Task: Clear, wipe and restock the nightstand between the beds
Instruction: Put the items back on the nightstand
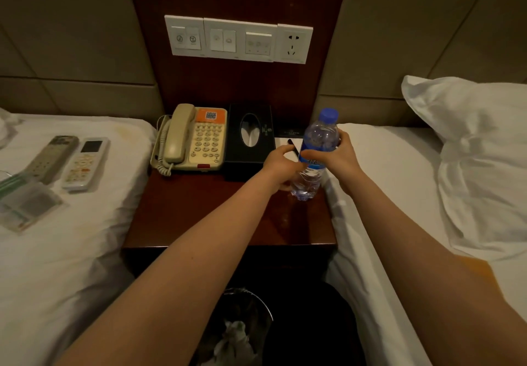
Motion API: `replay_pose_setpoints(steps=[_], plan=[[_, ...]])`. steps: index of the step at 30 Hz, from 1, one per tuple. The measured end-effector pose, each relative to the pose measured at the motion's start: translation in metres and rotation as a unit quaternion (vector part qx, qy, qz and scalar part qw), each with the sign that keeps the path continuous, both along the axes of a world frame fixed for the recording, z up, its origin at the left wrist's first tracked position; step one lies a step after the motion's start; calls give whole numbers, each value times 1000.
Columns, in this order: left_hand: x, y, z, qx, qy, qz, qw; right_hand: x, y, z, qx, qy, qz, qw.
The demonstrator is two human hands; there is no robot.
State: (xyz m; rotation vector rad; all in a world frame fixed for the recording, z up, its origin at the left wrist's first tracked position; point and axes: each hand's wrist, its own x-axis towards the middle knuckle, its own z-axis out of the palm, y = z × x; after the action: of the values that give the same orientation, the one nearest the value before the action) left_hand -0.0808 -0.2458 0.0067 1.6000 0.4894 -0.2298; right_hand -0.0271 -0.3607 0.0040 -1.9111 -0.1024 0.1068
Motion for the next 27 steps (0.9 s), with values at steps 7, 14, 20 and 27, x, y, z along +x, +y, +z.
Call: replay_pose_setpoints(steps=[7,14,20,27], plan=[[-34,39,4,8,20,50,999,-38,11,-6,-3,-46,-149,988],[-78,102,12,16,20,116,993,-75,74,-8,-39,-53,-141,988],[-132,173,9,35,27,191,981,-106,157,-12,-75,7,11,997],[-189,259,-1,56,28,314,947,-140,256,-19,-94,28,145,984]])
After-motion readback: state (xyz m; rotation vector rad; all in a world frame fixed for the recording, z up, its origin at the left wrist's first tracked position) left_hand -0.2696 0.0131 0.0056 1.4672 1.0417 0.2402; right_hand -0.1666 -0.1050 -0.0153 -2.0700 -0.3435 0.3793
